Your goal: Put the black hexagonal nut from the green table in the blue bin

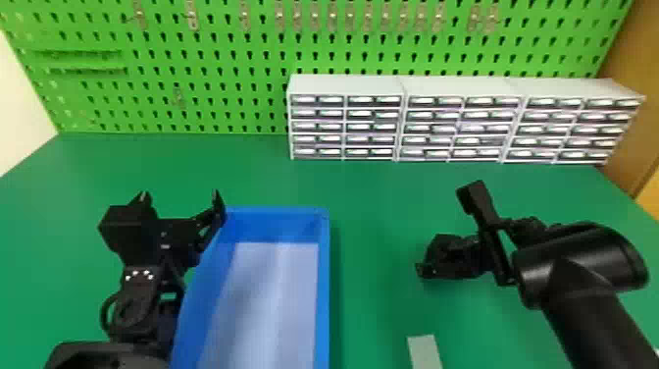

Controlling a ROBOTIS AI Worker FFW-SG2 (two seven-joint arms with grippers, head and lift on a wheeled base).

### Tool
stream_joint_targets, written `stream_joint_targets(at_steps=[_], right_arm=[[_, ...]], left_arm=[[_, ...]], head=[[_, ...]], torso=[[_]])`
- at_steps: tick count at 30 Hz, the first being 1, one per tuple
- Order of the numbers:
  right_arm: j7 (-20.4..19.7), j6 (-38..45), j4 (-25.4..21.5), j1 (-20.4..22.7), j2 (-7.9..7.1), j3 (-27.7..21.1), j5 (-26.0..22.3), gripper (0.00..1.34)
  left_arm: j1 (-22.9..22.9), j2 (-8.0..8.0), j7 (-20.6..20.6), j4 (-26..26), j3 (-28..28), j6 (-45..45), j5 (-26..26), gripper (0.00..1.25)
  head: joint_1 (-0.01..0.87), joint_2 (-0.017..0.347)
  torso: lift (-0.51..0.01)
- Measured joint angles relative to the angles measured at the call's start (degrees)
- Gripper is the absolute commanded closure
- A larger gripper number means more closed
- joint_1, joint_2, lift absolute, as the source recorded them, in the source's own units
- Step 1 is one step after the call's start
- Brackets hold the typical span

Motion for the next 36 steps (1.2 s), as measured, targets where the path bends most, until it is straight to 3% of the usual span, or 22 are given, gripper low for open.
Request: stream_joint_targets(at_steps=[19, 22, 24, 26, 28, 36], right_arm=[[0.0, 1.0, 3.5, -0.9, -2.16, 2.9, -1.5, 0.14], [0.0, 1.4, 3.8, -0.9, -2.31, 3.3, -1.7, 0.25], [0.0, 1.9, 3.9, -0.8, -2.36, 3.4, -1.8, 0.45], [0.0, 2.5, 3.9, -0.8, -2.38, 3.4, -1.8, 0.75], [0.0, 3.1, 3.9, -0.8, -2.38, 3.4, -1.8, 0.88], [0.0, 5.5, 3.9, -0.8, -2.43, 2.8, -1.8, 0.99]], left_arm=[[-0.5, 0.00, 0.0, 0.6, 0.0, -1.2, 0.2, 0.15], [-0.5, 0.00, 0.0, 0.7, 0.0, -1.3, 0.3, 0.15], [-0.6, 0.00, 0.0, 0.8, 0.0, -1.4, 0.3, 0.15], [-0.6, 0.00, 0.0, 0.8, 0.0, -1.4, 0.3, 0.15], [-0.7, 0.00, 0.0, 0.9, 0.0, -1.5, 0.3, 0.15], [-0.6, 0.00, 0.0, 0.9, 0.0, -1.7, 0.3, 0.15]], head=[[0.657, 0.057], [0.657, 0.057], [0.657, 0.057], [0.657, 0.057], [0.657, 0.057], [0.657, 0.057]], torso=[[-0.095], [-0.095], [-0.095], [-0.095], [-0.095], [-0.095]])
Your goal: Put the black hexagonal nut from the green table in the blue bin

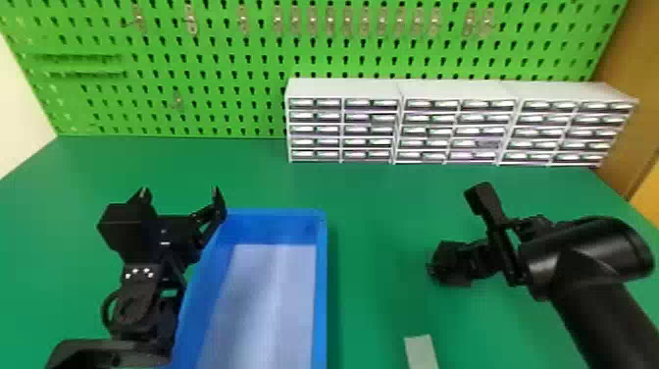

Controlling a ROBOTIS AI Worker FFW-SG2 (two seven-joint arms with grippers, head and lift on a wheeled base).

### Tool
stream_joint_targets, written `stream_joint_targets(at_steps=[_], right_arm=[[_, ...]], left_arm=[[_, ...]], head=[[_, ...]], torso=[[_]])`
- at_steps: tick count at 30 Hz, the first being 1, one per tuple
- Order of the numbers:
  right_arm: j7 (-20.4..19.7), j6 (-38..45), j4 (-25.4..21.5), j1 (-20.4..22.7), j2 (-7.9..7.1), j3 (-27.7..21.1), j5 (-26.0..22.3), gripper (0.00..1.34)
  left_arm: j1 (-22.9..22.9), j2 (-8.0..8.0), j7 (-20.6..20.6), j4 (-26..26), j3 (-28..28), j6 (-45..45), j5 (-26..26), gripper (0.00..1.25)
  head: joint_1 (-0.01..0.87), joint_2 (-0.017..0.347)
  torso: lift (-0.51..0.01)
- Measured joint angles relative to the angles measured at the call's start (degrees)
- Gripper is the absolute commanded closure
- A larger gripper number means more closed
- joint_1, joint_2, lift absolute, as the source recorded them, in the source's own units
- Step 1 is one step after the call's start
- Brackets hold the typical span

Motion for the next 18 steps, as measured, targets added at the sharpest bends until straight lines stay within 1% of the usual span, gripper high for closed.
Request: stream_joint_targets(at_steps=[10, 14, 18], right_arm=[[0.0, 0.7, -0.1, 0.0, -0.50, -1.3, -0.1, 0.99], [0.0, 0.8, -1.2, 0.2, -0.37, -2.8, 0.2, 0.99], [0.0, 1.0, -3.3, 1.8, -0.15, -4.8, 0.6, 0.99]], left_arm=[[0.3, 0.00, 0.0, 0.0, 0.1, -0.1, 0.0, 0.15], [0.3, 0.00, 0.0, 0.0, 0.1, -0.1, 0.0, 0.15], [0.3, 0.00, 0.0, 0.0, 0.1, -0.1, 0.0, 0.15]], head=[[0.657, 0.057], [0.657, 0.057], [0.657, 0.057]], torso=[[-0.095], [-0.095], [-0.095]])
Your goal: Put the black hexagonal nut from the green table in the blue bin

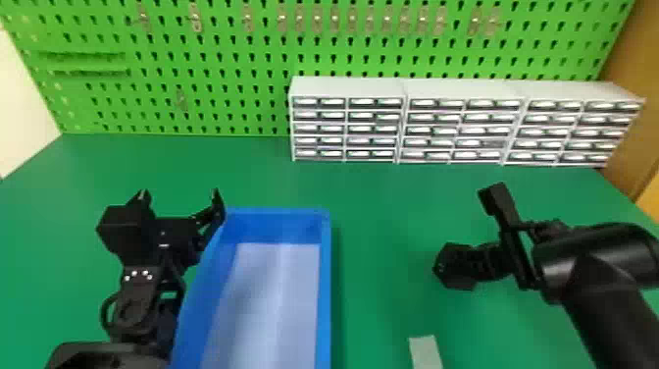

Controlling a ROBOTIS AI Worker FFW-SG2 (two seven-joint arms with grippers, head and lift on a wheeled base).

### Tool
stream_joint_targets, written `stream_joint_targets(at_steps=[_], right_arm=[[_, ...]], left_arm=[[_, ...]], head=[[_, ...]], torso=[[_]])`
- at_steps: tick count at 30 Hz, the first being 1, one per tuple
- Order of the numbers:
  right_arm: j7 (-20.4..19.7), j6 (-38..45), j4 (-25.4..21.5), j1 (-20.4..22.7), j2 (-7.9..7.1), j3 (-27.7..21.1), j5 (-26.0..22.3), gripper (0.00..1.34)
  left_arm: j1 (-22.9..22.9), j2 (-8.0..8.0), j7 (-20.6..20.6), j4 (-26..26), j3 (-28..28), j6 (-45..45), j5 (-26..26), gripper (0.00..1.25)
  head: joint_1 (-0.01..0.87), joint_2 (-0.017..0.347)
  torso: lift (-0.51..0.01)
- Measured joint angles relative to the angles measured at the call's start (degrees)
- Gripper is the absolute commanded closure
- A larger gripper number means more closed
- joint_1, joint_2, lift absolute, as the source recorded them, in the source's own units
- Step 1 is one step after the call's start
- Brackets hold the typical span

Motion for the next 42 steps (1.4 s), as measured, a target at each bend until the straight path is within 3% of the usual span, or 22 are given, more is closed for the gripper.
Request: stream_joint_targets(at_steps=[8, 28, 42], right_arm=[[0.1, 1.4, -4.9, 2.2, 0.29, -3.6, 0.6, 0.99], [0.1, 2.4, -11.3, 3.0, 0.49, -7.5, 0.6, 0.99], [-0.5, 1.6, -18.4, 3.6, 1.30, -11.4, -1.0, 0.99]], left_arm=[[0.0, 0.00, 0.0, 0.1, 0.0, 0.0, 0.0, 0.15], [-0.1, 0.00, 0.0, 0.2, -0.4, 0.0, 0.0, 0.15], [-0.2, 0.00, 0.0, 0.4, -0.7, 0.0, -0.1, 0.15]], head=[[0.657, 0.057], [0.657, 0.057], [0.657, 0.057]], torso=[[-0.095], [-0.095], [-0.095]])
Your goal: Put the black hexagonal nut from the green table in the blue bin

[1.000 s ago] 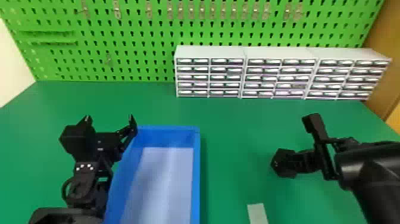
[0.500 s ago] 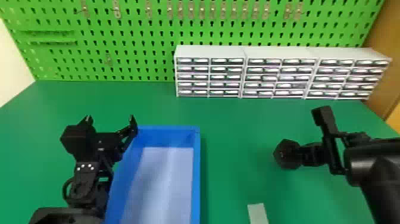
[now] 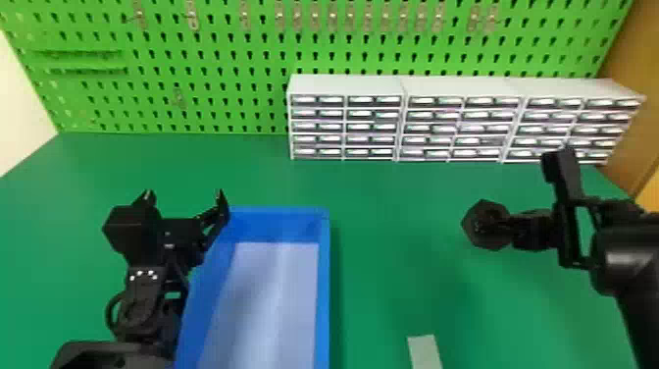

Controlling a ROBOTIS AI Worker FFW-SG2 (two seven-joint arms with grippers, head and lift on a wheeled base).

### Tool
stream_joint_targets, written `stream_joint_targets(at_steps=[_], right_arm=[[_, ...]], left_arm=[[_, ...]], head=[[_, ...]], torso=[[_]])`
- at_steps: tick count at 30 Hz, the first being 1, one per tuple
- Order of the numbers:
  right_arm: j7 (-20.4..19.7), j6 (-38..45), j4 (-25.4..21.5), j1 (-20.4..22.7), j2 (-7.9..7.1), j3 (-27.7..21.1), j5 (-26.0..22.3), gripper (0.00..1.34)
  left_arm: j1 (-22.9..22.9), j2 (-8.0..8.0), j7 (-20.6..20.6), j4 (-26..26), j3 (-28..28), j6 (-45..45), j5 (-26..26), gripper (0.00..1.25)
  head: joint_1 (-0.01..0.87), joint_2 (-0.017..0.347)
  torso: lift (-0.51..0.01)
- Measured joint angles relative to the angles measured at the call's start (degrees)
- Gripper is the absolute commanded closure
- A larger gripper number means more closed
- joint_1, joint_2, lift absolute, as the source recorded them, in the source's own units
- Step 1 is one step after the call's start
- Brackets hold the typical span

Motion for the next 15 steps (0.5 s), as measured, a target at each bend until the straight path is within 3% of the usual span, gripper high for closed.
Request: stream_joint_targets(at_steps=[7, 15], right_arm=[[-3.8, -1.9, -3.8, 1.3, 0.82, -0.6, -5.0, 0.99], [-11.4, -5.9, -10.1, 3.5, 1.82, -2.4, -11.4, 0.99]], left_arm=[[0.0, 0.00, 0.0, 0.1, -0.3, 0.0, 0.0, 0.15], [-0.1, 0.00, 0.0, 0.2, -0.5, 0.0, 0.0, 0.15]], head=[[0.657, 0.057], [0.657, 0.057]], torso=[[-0.095], [-0.095]])
